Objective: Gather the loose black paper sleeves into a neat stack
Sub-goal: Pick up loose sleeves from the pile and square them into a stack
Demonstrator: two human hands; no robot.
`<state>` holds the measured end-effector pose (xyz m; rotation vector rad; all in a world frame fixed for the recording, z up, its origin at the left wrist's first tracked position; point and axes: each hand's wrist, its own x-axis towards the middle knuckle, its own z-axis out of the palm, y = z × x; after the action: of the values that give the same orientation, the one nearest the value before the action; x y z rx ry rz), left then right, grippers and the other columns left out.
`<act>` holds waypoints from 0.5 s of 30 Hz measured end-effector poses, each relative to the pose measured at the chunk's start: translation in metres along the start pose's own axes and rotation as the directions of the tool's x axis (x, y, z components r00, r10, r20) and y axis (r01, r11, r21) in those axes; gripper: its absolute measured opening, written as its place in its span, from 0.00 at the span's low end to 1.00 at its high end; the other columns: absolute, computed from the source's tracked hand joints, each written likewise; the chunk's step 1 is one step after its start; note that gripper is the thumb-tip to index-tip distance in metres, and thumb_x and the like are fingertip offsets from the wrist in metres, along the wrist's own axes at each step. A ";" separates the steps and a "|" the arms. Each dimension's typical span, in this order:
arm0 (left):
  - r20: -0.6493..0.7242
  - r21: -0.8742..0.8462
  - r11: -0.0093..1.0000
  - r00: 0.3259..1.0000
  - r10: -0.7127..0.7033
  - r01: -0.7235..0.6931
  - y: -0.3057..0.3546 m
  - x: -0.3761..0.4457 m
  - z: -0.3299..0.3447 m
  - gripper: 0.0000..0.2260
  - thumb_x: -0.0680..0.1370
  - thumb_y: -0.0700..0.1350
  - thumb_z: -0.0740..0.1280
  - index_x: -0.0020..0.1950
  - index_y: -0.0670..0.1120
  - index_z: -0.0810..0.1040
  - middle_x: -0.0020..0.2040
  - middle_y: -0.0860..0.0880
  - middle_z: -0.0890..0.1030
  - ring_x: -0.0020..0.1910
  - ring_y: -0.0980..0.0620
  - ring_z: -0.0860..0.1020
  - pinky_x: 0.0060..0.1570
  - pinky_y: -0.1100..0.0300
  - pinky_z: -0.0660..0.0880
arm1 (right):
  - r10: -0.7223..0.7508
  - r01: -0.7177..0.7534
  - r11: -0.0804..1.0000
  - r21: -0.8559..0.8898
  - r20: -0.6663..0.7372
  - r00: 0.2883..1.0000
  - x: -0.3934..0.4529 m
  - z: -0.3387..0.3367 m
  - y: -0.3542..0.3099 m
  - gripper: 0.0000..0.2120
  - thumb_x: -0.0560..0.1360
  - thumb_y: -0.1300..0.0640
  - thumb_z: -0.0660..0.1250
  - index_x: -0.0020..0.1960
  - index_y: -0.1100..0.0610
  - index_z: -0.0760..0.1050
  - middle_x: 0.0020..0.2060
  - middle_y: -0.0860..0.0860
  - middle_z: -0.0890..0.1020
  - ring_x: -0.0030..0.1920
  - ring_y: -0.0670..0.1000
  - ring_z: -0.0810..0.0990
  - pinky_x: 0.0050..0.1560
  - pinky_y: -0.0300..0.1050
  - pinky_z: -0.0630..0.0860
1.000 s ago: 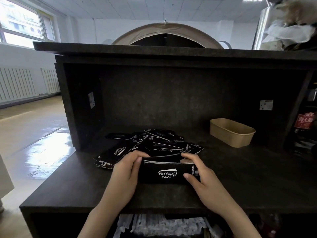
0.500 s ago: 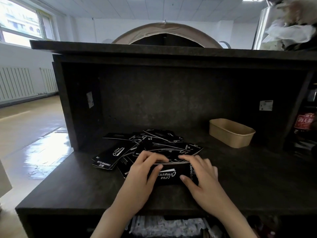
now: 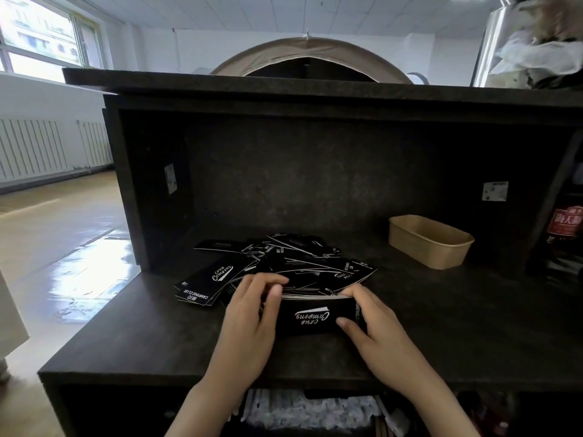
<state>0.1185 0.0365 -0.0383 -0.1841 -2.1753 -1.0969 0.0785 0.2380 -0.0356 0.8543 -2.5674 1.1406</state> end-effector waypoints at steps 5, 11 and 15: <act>-0.182 0.263 0.960 0.982 -0.051 0.098 -0.024 0.008 -0.023 0.09 0.80 0.50 0.61 0.53 0.50 0.80 0.50 0.51 0.78 0.51 0.51 0.77 0.54 0.54 0.74 | 0.010 -0.010 1.000 0.027 -0.002 1.000 -0.001 -0.001 0.000 0.07 0.79 0.55 0.63 0.53 0.44 0.70 0.51 0.38 0.77 0.53 0.38 0.76 0.53 0.42 0.75; -0.133 0.626 0.689 0.920 -0.368 0.366 -0.050 0.016 -0.043 0.17 0.79 0.52 0.64 0.68 0.53 0.72 0.63 0.47 0.75 0.63 0.45 0.74 0.65 0.49 0.65 | 0.013 -0.012 1.000 0.021 -0.013 1.000 -0.001 0.000 0.000 0.06 0.79 0.54 0.63 0.53 0.44 0.69 0.51 0.39 0.77 0.53 0.37 0.75 0.51 0.38 0.74; -0.167 0.631 0.702 0.941 -0.295 0.332 -0.048 0.012 -0.040 0.14 0.79 0.49 0.62 0.64 0.53 0.74 0.56 0.49 0.79 0.57 0.47 0.78 0.60 0.52 0.67 | 0.021 -0.021 1.000 0.019 -0.017 1.000 -0.001 0.001 0.000 0.07 0.79 0.53 0.63 0.54 0.43 0.69 0.52 0.38 0.77 0.54 0.36 0.74 0.49 0.33 0.71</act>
<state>0.1109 -0.0256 -0.0459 0.5513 -2.4556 -0.4236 0.0793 0.2378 -0.0368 0.8200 -2.5616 1.1740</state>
